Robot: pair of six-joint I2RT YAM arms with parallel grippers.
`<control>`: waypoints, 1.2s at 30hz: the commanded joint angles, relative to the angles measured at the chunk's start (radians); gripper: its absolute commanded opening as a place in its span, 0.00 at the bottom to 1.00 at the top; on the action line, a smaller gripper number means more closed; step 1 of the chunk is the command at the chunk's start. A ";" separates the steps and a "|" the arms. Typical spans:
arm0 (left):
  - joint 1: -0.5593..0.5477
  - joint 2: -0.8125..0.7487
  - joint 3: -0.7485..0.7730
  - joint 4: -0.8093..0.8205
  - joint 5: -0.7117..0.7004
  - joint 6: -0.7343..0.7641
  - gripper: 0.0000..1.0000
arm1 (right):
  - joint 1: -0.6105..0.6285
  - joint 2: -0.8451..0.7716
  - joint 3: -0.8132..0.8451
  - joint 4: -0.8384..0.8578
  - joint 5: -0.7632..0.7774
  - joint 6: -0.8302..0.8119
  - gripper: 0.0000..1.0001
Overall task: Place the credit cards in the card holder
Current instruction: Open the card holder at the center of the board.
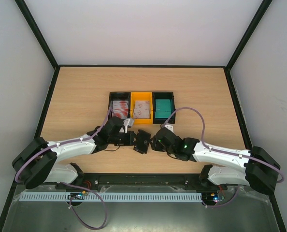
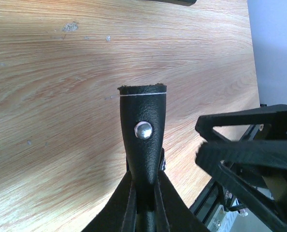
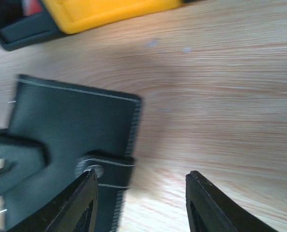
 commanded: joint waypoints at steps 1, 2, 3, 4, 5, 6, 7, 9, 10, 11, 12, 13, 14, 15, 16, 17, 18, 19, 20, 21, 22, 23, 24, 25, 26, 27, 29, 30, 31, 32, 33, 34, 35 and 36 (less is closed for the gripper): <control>0.002 -0.002 0.033 0.003 0.011 0.018 0.02 | 0.001 -0.025 -0.026 0.189 -0.130 -0.025 0.49; 0.002 0.001 0.033 0.008 0.014 0.019 0.03 | 0.000 -0.011 -0.017 0.191 -0.132 -0.030 0.49; 0.003 0.004 0.033 0.011 0.020 0.022 0.02 | 0.001 0.008 -0.007 0.193 -0.132 -0.037 0.49; 0.002 0.008 0.035 0.011 0.023 0.025 0.03 | 0.001 0.027 0.004 0.191 -0.131 -0.041 0.49; 0.002 0.011 0.035 0.013 0.028 0.027 0.02 | 0.000 0.050 0.013 0.187 -0.129 -0.042 0.48; 0.002 0.013 0.037 0.016 0.033 0.028 0.03 | 0.001 0.071 0.020 0.187 -0.132 -0.044 0.48; 0.002 0.015 0.037 0.019 0.037 0.029 0.02 | 0.001 0.090 0.023 0.186 -0.141 -0.045 0.47; 0.002 0.013 0.036 0.023 0.042 0.031 0.02 | 0.002 0.119 0.025 0.184 -0.149 -0.042 0.46; 0.002 0.011 0.036 0.023 0.044 0.033 0.03 | 0.003 0.133 0.023 0.176 -0.146 -0.038 0.46; 0.002 0.009 0.036 0.026 0.047 0.035 0.03 | 0.006 0.142 0.024 0.158 -0.130 -0.034 0.46; 0.002 0.007 0.037 0.027 0.048 0.036 0.03 | 0.009 0.151 0.029 0.130 -0.106 -0.028 0.45; 0.002 0.003 0.037 0.027 0.048 0.036 0.03 | 0.010 0.163 0.036 0.093 -0.074 -0.021 0.44; 0.002 0.000 0.036 0.027 0.044 0.038 0.03 | 0.010 0.172 0.045 0.056 -0.048 -0.018 0.44; 0.003 -0.008 0.037 0.022 0.036 0.038 0.03 | 0.012 0.183 0.053 0.021 -0.021 -0.013 0.43; 0.002 -0.014 0.035 0.017 0.024 0.039 0.03 | 0.016 0.192 0.059 -0.013 0.008 -0.006 0.42; 0.002 -0.022 0.034 0.015 0.014 0.040 0.03 | 0.018 0.204 0.069 -0.044 0.034 0.001 0.42; 0.002 -0.029 0.033 0.010 0.005 0.043 0.02 | 0.021 0.212 0.074 -0.077 0.062 0.011 0.41; 0.002 -0.035 0.033 0.006 0.001 0.045 0.02 | 0.022 0.221 0.080 -0.105 0.093 0.022 0.40; 0.002 -0.041 0.033 0.004 -0.002 0.046 0.03 | 0.024 0.230 0.089 -0.133 0.122 0.029 0.39; 0.002 -0.046 0.034 0.000 -0.006 0.047 0.03 | 0.026 0.242 0.102 -0.176 0.155 0.046 0.38; 0.002 -0.051 0.034 -0.005 -0.014 0.047 0.03 | 0.033 0.256 0.120 -0.216 0.191 0.058 0.36; 0.002 -0.058 0.035 -0.014 -0.029 0.046 0.03 | 0.038 0.270 0.141 -0.259 0.241 0.078 0.34; 0.002 -0.065 0.033 -0.021 -0.049 0.044 0.03 | 0.045 0.285 0.165 -0.305 0.290 0.097 0.33; 0.002 -0.073 0.032 -0.031 -0.066 0.045 0.03 | 0.052 0.297 0.186 -0.338 0.325 0.110 0.32; 0.003 -0.081 0.033 -0.038 -0.081 0.046 0.03 | 0.057 0.304 0.206 -0.358 0.348 0.115 0.31; 0.002 -0.087 0.032 -0.042 -0.087 0.048 0.03 | 0.065 0.302 0.219 -0.359 0.359 0.115 0.31; 0.003 -0.094 0.035 -0.049 -0.093 0.053 0.03 | 0.071 0.268 0.222 -0.296 0.328 0.086 0.31; 0.002 -0.095 0.037 -0.052 -0.091 0.055 0.02 | 0.071 0.240 0.210 -0.243 0.291 0.064 0.32; 0.003 -0.097 0.038 -0.055 -0.092 0.058 0.02 | 0.071 0.192 0.189 -0.178 0.248 0.046 0.33; 0.002 -0.098 0.038 -0.057 -0.092 0.058 0.03 | 0.072 0.166 0.168 -0.120 0.207 0.030 0.36; 0.003 -0.099 0.039 -0.058 -0.092 0.059 0.02 | 0.071 0.133 0.148 -0.056 0.159 0.013 0.38; 0.003 -0.102 0.038 -0.059 -0.092 0.059 0.03 | 0.071 0.093 0.122 0.001 0.099 -0.005 0.41; 0.003 -0.103 0.037 -0.057 -0.089 0.060 0.03 | 0.071 0.073 0.106 0.050 0.060 -0.015 0.44; 0.003 -0.103 0.037 -0.053 -0.082 0.062 0.03 | 0.071 0.062 0.100 0.090 0.028 -0.020 0.46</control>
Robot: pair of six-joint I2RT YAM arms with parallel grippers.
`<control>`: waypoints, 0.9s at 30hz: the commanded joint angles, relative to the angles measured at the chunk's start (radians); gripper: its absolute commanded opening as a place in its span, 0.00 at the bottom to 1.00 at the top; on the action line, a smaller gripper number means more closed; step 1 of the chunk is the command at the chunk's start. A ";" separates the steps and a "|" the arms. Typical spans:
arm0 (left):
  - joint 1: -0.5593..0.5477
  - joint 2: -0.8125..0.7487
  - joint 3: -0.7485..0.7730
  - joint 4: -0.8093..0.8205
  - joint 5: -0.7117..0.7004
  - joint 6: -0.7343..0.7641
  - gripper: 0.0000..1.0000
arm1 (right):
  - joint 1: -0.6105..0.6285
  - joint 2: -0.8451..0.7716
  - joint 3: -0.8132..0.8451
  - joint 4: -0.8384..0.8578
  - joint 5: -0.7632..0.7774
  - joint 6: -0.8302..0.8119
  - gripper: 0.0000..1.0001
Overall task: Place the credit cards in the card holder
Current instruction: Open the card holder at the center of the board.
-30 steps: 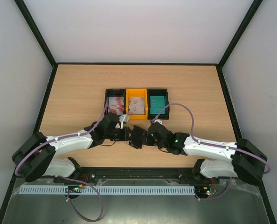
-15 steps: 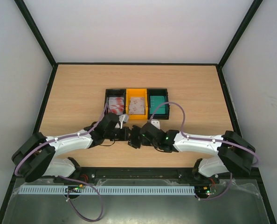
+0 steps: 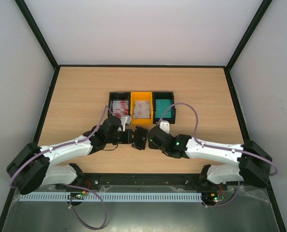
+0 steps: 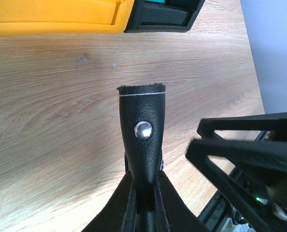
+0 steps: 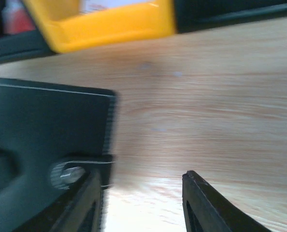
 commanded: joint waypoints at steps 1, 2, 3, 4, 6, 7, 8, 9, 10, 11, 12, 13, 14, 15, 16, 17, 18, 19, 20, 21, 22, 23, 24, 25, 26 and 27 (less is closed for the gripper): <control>0.002 -0.021 0.033 0.006 0.008 0.024 0.03 | 0.008 -0.077 -0.046 0.217 -0.146 -0.051 0.47; 0.002 -0.018 0.034 0.012 0.019 0.025 0.03 | 0.008 -0.070 -0.039 0.219 -0.158 -0.053 0.48; 0.002 -0.016 0.033 0.019 0.031 0.027 0.03 | 0.008 -0.055 -0.029 0.216 -0.167 -0.057 0.48; 0.001 -0.015 0.034 0.027 0.044 0.028 0.03 | 0.008 -0.038 -0.020 0.211 -0.170 -0.059 0.48; 0.001 -0.013 0.034 0.044 0.070 0.030 0.03 | 0.008 -0.002 0.002 0.202 -0.176 -0.063 0.46; 0.001 -0.013 0.032 0.051 0.081 0.031 0.03 | 0.008 0.013 0.008 0.201 -0.181 -0.064 0.45; 0.001 -0.014 0.030 0.060 0.091 0.030 0.03 | 0.008 0.027 0.011 0.205 -0.186 -0.065 0.45; 0.002 -0.014 0.029 0.066 0.102 0.031 0.03 | 0.008 0.038 0.012 0.205 -0.185 -0.062 0.43; 0.002 -0.017 0.028 0.070 0.111 0.031 0.03 | 0.008 0.050 0.015 0.194 -0.173 -0.054 0.40; 0.001 -0.019 0.029 0.072 0.113 0.032 0.03 | 0.008 0.063 0.019 0.172 -0.153 -0.044 0.37; 0.001 -0.022 0.029 0.071 0.110 0.031 0.03 | 0.008 0.077 0.025 0.145 -0.131 -0.035 0.35; 0.002 -0.028 0.029 0.070 0.102 0.029 0.03 | 0.008 0.091 0.029 0.113 -0.110 -0.025 0.33; 0.002 -0.034 0.028 0.069 0.094 0.027 0.02 | 0.008 0.109 0.030 0.086 -0.090 -0.016 0.31; 0.001 -0.042 0.028 0.069 0.087 0.027 0.02 | 0.008 0.120 0.026 0.066 -0.083 -0.010 0.30; 0.002 -0.052 0.027 0.071 0.079 0.027 0.02 | 0.008 0.131 0.018 0.048 -0.082 -0.008 0.28; 0.002 -0.063 0.025 0.072 0.070 0.027 0.03 | 0.008 0.135 0.010 0.034 -0.077 -0.001 0.27; 0.002 -0.079 0.023 0.073 0.058 0.028 0.03 | 0.008 0.137 -0.002 0.020 -0.066 0.013 0.27; 0.002 -0.095 0.019 0.078 0.047 0.029 0.03 | 0.008 0.136 -0.014 0.008 -0.058 0.023 0.26; 0.002 -0.114 0.013 0.082 0.037 0.029 0.03 | 0.008 0.133 -0.023 -0.005 -0.042 0.037 0.25; 0.002 -0.132 0.009 0.082 0.023 0.030 0.03 | 0.008 0.128 -0.030 -0.025 -0.021 0.052 0.25; 0.003 -0.149 0.007 0.080 0.012 0.031 0.03 | 0.008 0.123 -0.032 -0.050 0.006 0.066 0.24; 0.003 -0.167 0.007 0.073 0.000 0.035 0.03 | 0.008 0.115 -0.024 -0.085 0.044 0.081 0.24; 0.002 -0.175 0.011 0.065 -0.007 0.039 0.03 | 0.008 0.108 -0.012 -0.123 0.077 0.093 0.24; 0.002 -0.179 0.015 0.052 -0.013 0.046 0.03 | 0.008 0.098 0.003 -0.155 0.116 0.104 0.24; 0.002 -0.181 0.022 0.039 -0.015 0.053 0.03 | 0.008 0.088 0.019 -0.183 0.144 0.109 0.24; 0.002 -0.180 0.030 0.025 -0.016 0.060 0.03 | 0.008 0.081 0.035 -0.206 0.167 0.112 0.24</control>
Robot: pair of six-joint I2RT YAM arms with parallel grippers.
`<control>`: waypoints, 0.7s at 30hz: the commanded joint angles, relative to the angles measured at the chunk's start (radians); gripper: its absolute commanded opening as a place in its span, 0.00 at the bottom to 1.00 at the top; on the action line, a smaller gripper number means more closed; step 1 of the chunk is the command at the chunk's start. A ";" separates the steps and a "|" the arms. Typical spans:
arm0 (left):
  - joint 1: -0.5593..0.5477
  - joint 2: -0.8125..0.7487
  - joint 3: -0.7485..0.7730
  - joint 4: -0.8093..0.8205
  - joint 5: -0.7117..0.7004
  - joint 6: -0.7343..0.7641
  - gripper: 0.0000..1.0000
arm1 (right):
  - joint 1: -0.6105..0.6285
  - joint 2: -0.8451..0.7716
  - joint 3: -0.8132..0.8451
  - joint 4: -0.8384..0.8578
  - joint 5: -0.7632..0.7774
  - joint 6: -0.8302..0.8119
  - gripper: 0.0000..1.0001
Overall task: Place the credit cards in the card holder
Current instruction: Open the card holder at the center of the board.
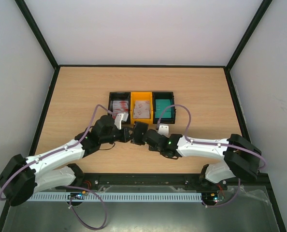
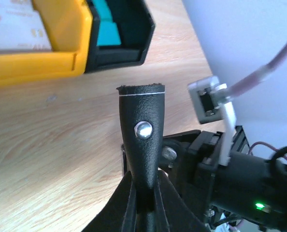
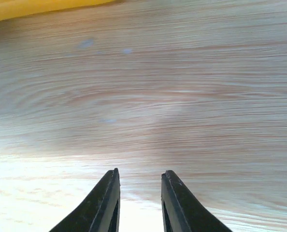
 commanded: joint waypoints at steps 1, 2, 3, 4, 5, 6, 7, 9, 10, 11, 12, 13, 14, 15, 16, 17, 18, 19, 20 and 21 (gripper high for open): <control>-0.005 -0.032 0.047 0.024 -0.010 0.040 0.03 | -0.005 -0.023 0.038 -0.252 0.213 0.057 0.24; -0.005 -0.034 0.051 0.017 -0.011 0.043 0.03 | -0.005 -0.030 0.052 -0.262 0.218 0.049 0.24; -0.005 -0.035 0.054 0.010 -0.013 0.047 0.03 | -0.005 -0.055 0.059 -0.246 0.209 0.037 0.24; -0.005 -0.035 0.059 0.005 -0.018 0.049 0.03 | -0.004 -0.084 0.052 -0.214 0.187 0.022 0.25; -0.005 -0.035 0.061 0.000 -0.020 0.051 0.03 | -0.005 -0.122 0.040 -0.173 0.164 0.008 0.27; -0.004 -0.034 0.061 -0.004 -0.021 0.053 0.03 | -0.005 -0.159 0.026 -0.134 0.140 -0.002 0.29; -0.005 -0.033 0.063 -0.006 -0.024 0.054 0.03 | -0.005 -0.202 0.008 -0.092 0.117 -0.013 0.32; -0.005 -0.034 0.063 -0.012 -0.028 0.056 0.03 | -0.005 -0.282 -0.029 -0.018 0.075 -0.027 0.38; -0.005 -0.035 0.063 -0.013 -0.029 0.057 0.03 | -0.005 -0.320 -0.049 0.016 0.057 -0.031 0.41; -0.005 -0.036 0.063 -0.015 -0.031 0.056 0.03 | -0.005 -0.351 -0.066 0.045 0.039 -0.034 0.44; -0.004 -0.037 0.065 -0.016 -0.030 0.057 0.03 | -0.005 -0.380 -0.083 0.077 0.018 -0.037 0.47; -0.005 -0.036 0.065 -0.016 -0.028 0.056 0.03 | -0.005 -0.402 -0.098 0.105 0.001 -0.039 0.50; -0.005 -0.037 0.065 -0.014 -0.023 0.056 0.03 | -0.005 -0.415 -0.108 0.130 -0.020 -0.041 0.52; -0.005 -0.036 0.066 -0.012 -0.018 0.056 0.03 | -0.005 -0.419 -0.112 0.147 -0.028 -0.040 0.54; -0.005 -0.035 0.066 -0.009 -0.013 0.054 0.03 | -0.005 -0.415 -0.109 0.152 -0.034 -0.036 0.55; -0.005 -0.035 0.068 -0.006 -0.008 0.054 0.03 | -0.005 -0.399 -0.095 0.143 -0.034 -0.028 0.55; -0.004 -0.035 0.069 -0.006 -0.003 0.054 0.03 | -0.005 -0.375 -0.075 0.125 -0.029 -0.019 0.54; -0.005 -0.036 0.069 -0.007 0.000 0.056 0.03 | -0.005 -0.349 -0.051 0.106 -0.030 -0.015 0.53; -0.005 -0.036 0.069 -0.008 0.000 0.056 0.02 | -0.005 -0.313 -0.030 0.090 -0.033 -0.015 0.52; -0.005 -0.038 0.069 -0.008 0.001 0.055 0.03 | -0.005 -0.287 -0.013 0.083 -0.035 -0.014 0.50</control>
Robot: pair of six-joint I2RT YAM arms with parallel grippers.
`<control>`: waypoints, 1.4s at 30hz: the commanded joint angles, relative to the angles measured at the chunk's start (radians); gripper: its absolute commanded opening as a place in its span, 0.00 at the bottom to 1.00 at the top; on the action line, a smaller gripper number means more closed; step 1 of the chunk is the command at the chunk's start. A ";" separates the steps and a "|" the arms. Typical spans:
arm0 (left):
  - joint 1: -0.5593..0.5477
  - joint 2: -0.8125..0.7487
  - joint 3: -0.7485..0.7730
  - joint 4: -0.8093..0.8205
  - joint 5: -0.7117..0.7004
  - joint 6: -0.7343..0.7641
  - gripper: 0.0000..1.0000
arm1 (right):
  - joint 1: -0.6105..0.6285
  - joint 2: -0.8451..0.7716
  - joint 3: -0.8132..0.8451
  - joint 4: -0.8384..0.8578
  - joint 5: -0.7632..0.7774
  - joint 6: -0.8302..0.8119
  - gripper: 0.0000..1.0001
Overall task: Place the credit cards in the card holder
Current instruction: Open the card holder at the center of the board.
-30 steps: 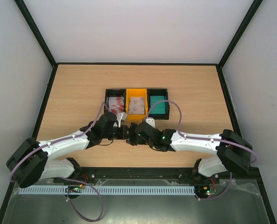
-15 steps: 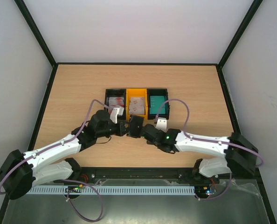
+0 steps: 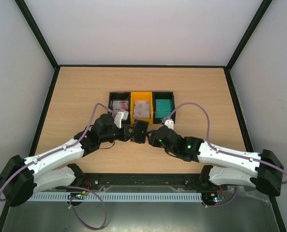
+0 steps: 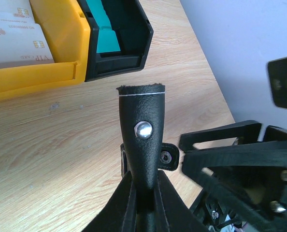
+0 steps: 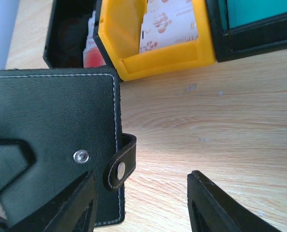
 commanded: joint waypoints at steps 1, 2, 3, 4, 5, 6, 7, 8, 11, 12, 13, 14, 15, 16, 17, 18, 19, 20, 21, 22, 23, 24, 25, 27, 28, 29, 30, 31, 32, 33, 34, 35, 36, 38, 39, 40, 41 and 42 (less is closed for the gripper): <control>-0.005 -0.011 0.034 0.013 0.017 0.014 0.03 | 0.000 0.104 0.081 -0.012 -0.008 0.012 0.48; -0.005 -0.012 0.034 0.013 0.017 0.015 0.03 | -0.001 0.124 0.088 -0.018 -0.003 0.015 0.46; -0.005 -0.011 0.034 0.014 0.018 0.014 0.03 | -0.001 0.143 0.094 -0.028 0.006 0.021 0.44; -0.005 -0.010 0.035 0.013 0.019 0.013 0.03 | 0.000 0.161 0.101 -0.044 0.019 0.029 0.41; -0.004 -0.012 0.033 0.010 0.020 0.012 0.03 | -0.001 0.176 0.107 -0.060 0.029 0.035 0.38; -0.005 -0.012 0.033 0.008 0.020 0.012 0.03 | -0.001 0.188 0.113 -0.076 0.040 0.043 0.35; -0.005 -0.013 0.032 0.007 0.019 0.012 0.03 | -0.001 0.198 0.117 -0.091 0.051 0.045 0.32; -0.005 -0.015 0.032 0.006 0.018 0.013 0.03 | -0.001 0.207 0.122 -0.102 0.059 0.048 0.30; -0.005 -0.016 0.033 0.005 0.018 0.011 0.03 | -0.001 0.210 0.125 -0.095 0.065 0.041 0.23; -0.005 -0.015 0.033 0.004 0.018 0.013 0.03 | -0.001 0.210 0.127 -0.087 0.057 0.035 0.20; -0.005 -0.015 0.032 0.004 0.018 0.011 0.03 | -0.001 0.209 0.128 -0.077 0.052 0.029 0.19; -0.005 -0.016 0.033 0.003 0.018 0.011 0.03 | -0.001 0.209 0.130 -0.066 0.046 0.023 0.17; -0.004 -0.017 0.032 0.003 0.018 0.011 0.03 | -0.001 0.209 0.130 -0.057 0.041 0.018 0.16; -0.005 -0.016 0.034 0.003 0.018 0.011 0.03 | -0.001 0.207 0.130 -0.049 0.039 0.015 0.13; -0.005 -0.015 0.034 0.003 0.017 0.012 0.03 | 0.000 0.205 0.130 -0.038 0.037 0.012 0.11; -0.004 -0.015 0.032 0.002 0.016 0.012 0.03 | 0.000 0.203 0.128 -0.031 0.032 0.010 0.08; -0.005 -0.016 0.033 0.000 0.011 0.010 0.03 | 0.000 0.198 0.125 -0.019 0.028 0.008 0.05; -0.005 -0.014 0.033 -0.005 0.007 0.008 0.03 | -0.001 0.192 0.121 -0.009 0.021 0.007 0.04; -0.005 -0.014 0.032 -0.007 0.006 0.008 0.03 | 0.000 0.188 0.117 -0.001 0.015 0.007 0.04; -0.004 -0.014 0.032 -0.007 0.006 0.008 0.03 | -0.001 0.183 0.113 0.007 0.010 0.005 0.02; -0.005 -0.014 0.032 -0.007 0.006 0.007 0.03 | -0.001 0.180 0.109 0.013 0.006 0.005 0.02; -0.005 -0.013 0.031 -0.007 0.004 0.006 0.03 | -0.001 0.177 0.106 0.016 0.002 0.004 0.02; -0.005 -0.014 0.031 -0.009 -0.001 0.004 0.04 | -0.001 0.175 0.106 0.017 0.000 0.004 0.02; -0.005 -0.010 0.029 -0.020 -0.021 -0.004 0.13 | 0.000 0.171 0.107 0.007 0.001 0.002 0.02; -0.005 -0.007 0.028 -0.028 -0.034 -0.008 0.22 | -0.001 0.169 0.107 0.000 0.002 0.002 0.02; -0.005 -0.001 0.026 -0.038 -0.048 -0.012 0.34 | -0.001 0.165 0.107 -0.011 0.003 0.003 0.02; -0.005 0.006 0.022 -0.048 -0.062 -0.015 0.48 | -0.001 0.160 0.106 -0.023 0.003 0.004 0.02; -0.005 0.015 0.016 -0.057 -0.076 -0.021 0.53 | -0.001 0.155 0.105 -0.037 0.000 0.008 0.02; -0.005 0.023 0.010 -0.064 -0.095 -0.028 0.60 | -0.001 0.151 0.103 -0.054 -0.006 0.012 0.02; -0.005 0.030 0.003 -0.069 -0.112 -0.033 0.66 | 0.000 0.151 0.103 -0.073 -0.012 0.012 0.02; -0.004 0.039 -0.003 -0.077 -0.129 -0.039 0.69 | -0.001 0.154 0.105 -0.094 -0.023 0.006 0.02; -0.005 0.043 -0.008 -0.084 -0.151 -0.048 0.73 | -0.001 0.158 0.109 -0.114 -0.030 0.000 0.02; -0.004 0.046 -0.011 -0.090 -0.171 -0.052 0.77 | -0.001 0.161 0.111 -0.133 -0.037 -0.005 0.02; -0.003 0.047 -0.014 -0.101 -0.211 -0.055 0.84 | -0.001 0.158 0.113 -0.139 -0.050 -0.012 0.02; -0.002 0.045 -0.015 -0.102 -0.219 -0.055 0.87 | -0.001 0.154 0.113 -0.135 -0.058 -0.016 0.02; -0.002 0.042 -0.016 -0.102 -0.225 -0.053 0.91 | 0.000 0.150 0.119 -0.128 -0.068 -0.019 0.02; -0.001 0.036 -0.018 -0.100 -0.230 -0.053 0.96 | -0.001 0.148 0.123 -0.121 -0.079 -0.022 0.02; -0.001 0.031 -0.021 -0.098 -0.233 -0.053 1.00 | 0.000 0.147 0.130 -0.111 -0.090 -0.026 0.02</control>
